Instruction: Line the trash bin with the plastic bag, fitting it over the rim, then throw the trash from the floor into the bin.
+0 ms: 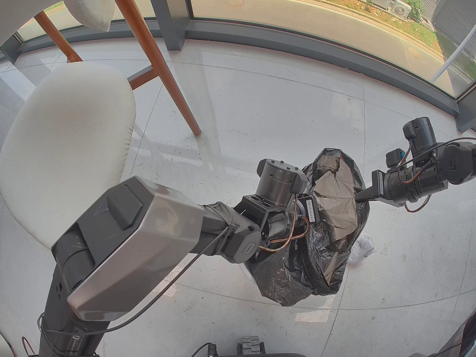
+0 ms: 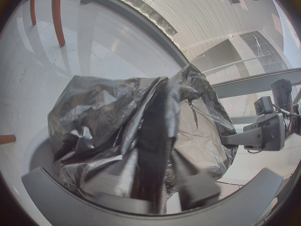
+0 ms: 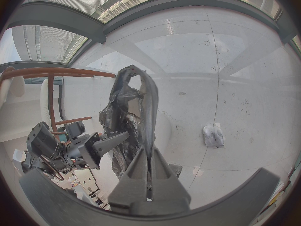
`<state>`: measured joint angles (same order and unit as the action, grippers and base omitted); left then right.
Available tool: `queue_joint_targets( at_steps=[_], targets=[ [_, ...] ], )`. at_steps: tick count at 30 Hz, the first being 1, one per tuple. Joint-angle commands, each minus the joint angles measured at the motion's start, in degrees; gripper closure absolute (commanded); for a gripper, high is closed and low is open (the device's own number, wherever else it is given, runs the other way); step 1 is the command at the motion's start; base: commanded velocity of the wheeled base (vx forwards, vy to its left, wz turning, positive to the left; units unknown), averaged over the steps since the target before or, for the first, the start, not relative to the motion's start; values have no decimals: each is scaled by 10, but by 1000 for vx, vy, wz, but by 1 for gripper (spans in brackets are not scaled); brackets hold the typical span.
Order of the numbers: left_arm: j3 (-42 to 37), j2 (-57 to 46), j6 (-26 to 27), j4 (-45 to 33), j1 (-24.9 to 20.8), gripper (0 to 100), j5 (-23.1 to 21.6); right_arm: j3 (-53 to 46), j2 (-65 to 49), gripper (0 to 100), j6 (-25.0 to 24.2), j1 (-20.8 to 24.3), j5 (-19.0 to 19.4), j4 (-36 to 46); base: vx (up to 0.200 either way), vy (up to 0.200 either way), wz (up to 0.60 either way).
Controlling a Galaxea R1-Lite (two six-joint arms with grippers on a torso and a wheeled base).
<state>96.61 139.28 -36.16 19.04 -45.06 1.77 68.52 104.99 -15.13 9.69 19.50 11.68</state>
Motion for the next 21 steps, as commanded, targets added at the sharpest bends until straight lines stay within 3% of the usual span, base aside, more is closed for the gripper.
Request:
queue_joint_targets(
  at_steps=[1,9,10,15,21],
  targets=[
    [-4,1,-7,-1,0,100,1,-1,-3,100,0,-2,0,0,0,0,0],
    [-91,-73,-8,-1,22,100,-3,0,0,100,1,-7,-1,0,0,0,0],
    [-138,-107,-8,0,28,100,-7,1,2,100,1,-12,-1,0,0,0,0],
    [-221,-173,-10,6,52,100,-22,15,19,100,1,-13,-1,-1,0,0,0],
    [-262,-233,-64,6,62,100,-27,35,43,100,4,-15,-2,-1,0,0,0]
  ],
)
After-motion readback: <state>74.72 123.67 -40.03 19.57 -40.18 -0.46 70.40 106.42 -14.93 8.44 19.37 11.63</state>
